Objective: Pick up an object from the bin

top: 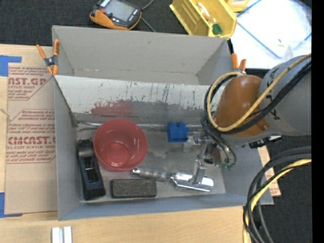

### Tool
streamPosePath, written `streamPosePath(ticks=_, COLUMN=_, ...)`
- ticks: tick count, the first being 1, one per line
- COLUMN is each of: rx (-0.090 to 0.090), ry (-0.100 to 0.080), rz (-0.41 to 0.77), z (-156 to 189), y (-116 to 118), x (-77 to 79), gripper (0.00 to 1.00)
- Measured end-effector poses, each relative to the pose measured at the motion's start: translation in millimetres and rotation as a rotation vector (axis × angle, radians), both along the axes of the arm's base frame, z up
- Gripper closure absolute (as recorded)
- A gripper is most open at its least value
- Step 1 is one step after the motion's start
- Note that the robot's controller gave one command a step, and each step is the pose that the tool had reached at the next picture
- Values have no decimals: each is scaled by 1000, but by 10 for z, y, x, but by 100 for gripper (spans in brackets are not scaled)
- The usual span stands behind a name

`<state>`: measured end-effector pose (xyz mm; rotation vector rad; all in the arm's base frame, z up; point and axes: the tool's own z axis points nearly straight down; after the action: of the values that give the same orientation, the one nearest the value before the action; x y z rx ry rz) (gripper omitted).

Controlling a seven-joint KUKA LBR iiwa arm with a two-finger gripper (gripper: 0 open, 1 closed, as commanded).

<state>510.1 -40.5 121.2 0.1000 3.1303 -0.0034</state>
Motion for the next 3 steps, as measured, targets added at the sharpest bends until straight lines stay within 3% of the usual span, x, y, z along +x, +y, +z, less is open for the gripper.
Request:
streamPosePath(ticks=1, rx=5, ry=16, rz=-111, z=-223, y=13, x=-246, gripper=0)
streamPosePath(ticks=2, rx=1, ry=-9, rz=-132, z=-505, y=117, x=-281, gripper=0)
streamPosePath(ticks=3, rx=3, ry=8, rz=-146, z=-520, y=-11, x=-294, gripper=100)
